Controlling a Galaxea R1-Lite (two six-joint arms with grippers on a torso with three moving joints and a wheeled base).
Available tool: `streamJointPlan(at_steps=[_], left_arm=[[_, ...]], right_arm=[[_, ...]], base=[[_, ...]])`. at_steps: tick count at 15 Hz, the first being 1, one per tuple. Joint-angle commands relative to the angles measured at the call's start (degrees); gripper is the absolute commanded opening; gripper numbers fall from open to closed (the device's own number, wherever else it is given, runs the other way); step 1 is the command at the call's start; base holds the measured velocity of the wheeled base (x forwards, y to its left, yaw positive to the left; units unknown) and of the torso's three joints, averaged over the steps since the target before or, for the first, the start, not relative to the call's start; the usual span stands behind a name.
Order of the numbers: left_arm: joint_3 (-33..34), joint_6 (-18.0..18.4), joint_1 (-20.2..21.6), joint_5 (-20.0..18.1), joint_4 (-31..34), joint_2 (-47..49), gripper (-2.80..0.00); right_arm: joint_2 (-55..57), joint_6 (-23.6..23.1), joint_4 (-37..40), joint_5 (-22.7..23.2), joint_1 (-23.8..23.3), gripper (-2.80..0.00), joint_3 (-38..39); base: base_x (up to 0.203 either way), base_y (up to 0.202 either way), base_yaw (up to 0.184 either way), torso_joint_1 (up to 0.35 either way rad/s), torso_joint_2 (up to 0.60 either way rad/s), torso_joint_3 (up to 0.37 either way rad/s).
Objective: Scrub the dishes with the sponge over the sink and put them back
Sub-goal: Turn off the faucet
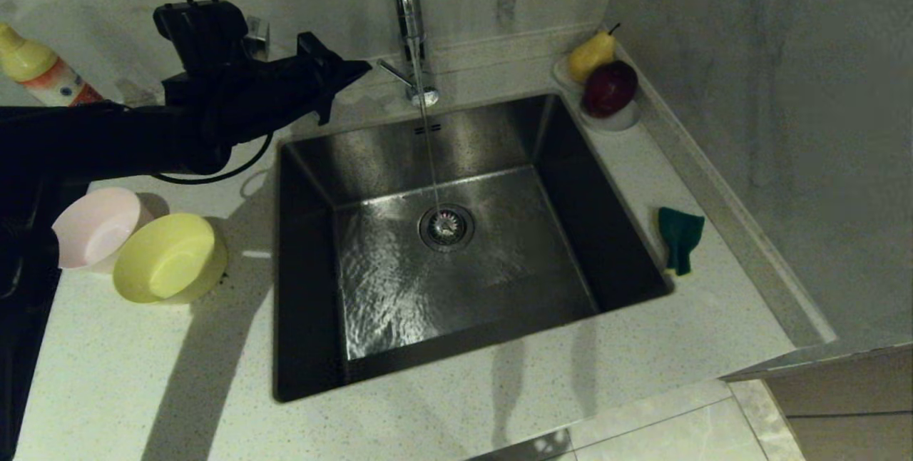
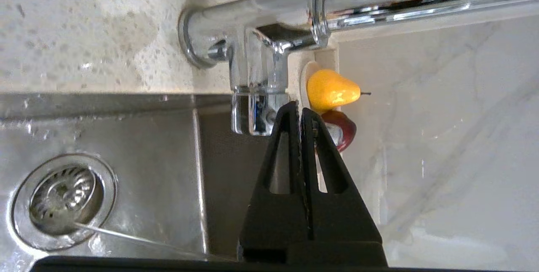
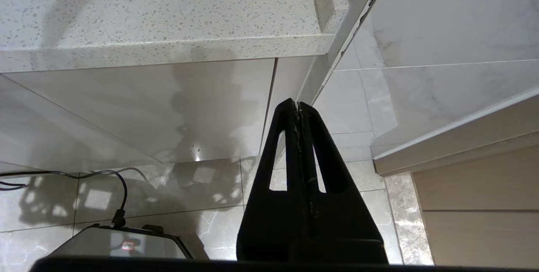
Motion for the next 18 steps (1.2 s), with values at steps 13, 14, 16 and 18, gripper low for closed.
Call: streamJointPlan(at_steps=[13, 14, 16, 18], left_arm=[[9.41, 0.0, -1.81, -6.85, 0.92, -6.12, -2.8], [9.31, 0.0, -2.02, -6.76, 0.84, -5.84, -2.8], [8.97, -0.03, -2.26, -6.69, 0.45, -4.92, -2.8], [6.98, -0.09, -2.43, -6.28, 0.25, -3.52, -2.8]], right_arm=[[-0.01, -0.07, -0.01, 0.09, 0.03, -2.8, 0.01], [-0.01, -0.07, -0.01, 0.06, 0.03, -2.8, 0.01], [-0.01, -0.07, -0.01, 0.0, -0.06, -2.8, 0.01], [-0.01, -0.07, -0.01, 0.08, -0.05, -2.8, 0.01]], base=[[0.0, 0.0, 0.0, 0.0, 0.0, 0.0], [0.0, 0.0, 0.0, 0.0, 0.0, 0.0], [0.0, 0.0, 0.0, 0.0, 0.0, 0.0], [0.0, 0.0, 0.0, 0.0, 0.0, 0.0]])
